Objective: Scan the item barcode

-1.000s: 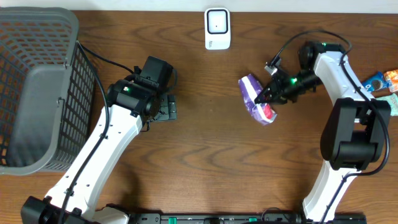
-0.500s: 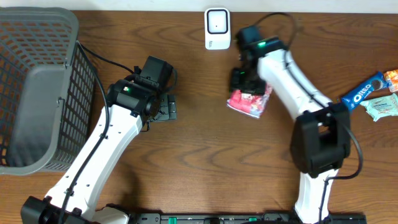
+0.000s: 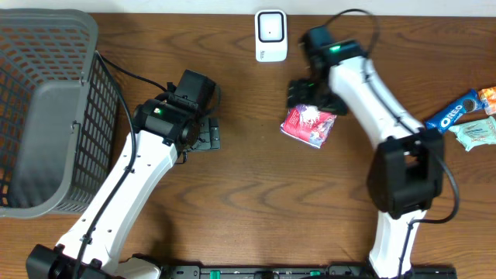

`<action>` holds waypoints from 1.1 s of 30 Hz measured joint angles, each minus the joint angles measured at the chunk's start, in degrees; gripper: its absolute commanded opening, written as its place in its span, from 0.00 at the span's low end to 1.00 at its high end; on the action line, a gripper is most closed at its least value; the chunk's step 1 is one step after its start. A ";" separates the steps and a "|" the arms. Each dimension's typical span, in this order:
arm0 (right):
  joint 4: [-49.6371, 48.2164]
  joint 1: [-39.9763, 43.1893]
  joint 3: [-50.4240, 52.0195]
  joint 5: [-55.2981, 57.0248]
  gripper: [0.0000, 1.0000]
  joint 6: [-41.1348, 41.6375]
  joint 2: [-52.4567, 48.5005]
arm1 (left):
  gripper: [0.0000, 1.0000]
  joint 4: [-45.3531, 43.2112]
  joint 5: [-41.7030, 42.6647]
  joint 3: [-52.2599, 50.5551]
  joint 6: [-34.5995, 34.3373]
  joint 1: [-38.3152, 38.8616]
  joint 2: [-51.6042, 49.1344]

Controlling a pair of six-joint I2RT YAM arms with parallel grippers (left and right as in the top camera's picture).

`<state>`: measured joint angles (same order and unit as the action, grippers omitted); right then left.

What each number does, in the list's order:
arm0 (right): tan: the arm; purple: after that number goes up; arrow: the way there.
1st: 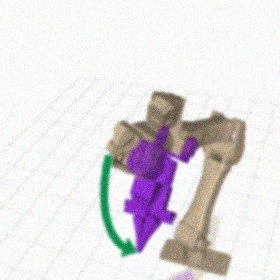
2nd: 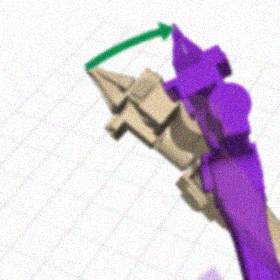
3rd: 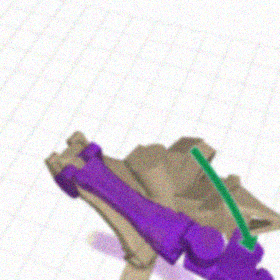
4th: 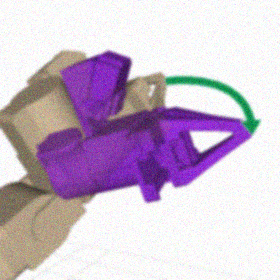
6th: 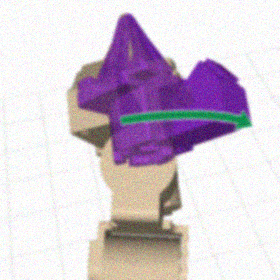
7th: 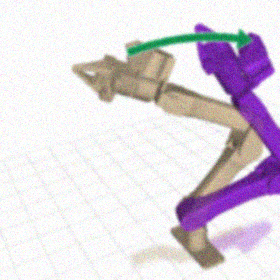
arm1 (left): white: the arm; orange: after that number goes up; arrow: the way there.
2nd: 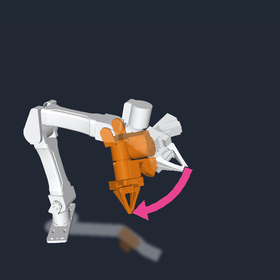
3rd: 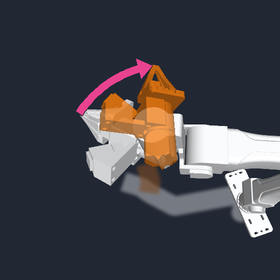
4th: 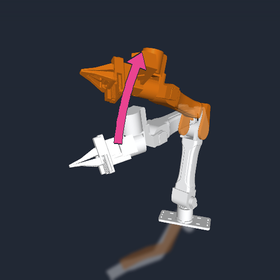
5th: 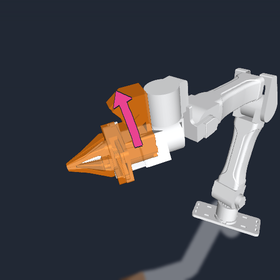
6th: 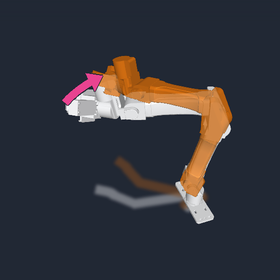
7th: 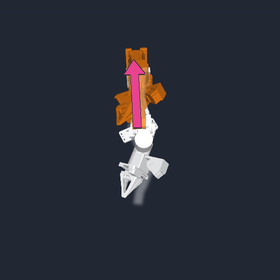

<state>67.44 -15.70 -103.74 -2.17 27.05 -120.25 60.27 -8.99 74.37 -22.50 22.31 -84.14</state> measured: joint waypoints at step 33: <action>-44.92 16.15 30.56 -42.38 0.01 -1.44 1.36 | 0.98 0.00 0.00 0.00 0.00 0.00 0.00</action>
<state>22.52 0.45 -73.19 -44.56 25.61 -118.89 60.27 -8.99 74.37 -22.50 22.31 -84.14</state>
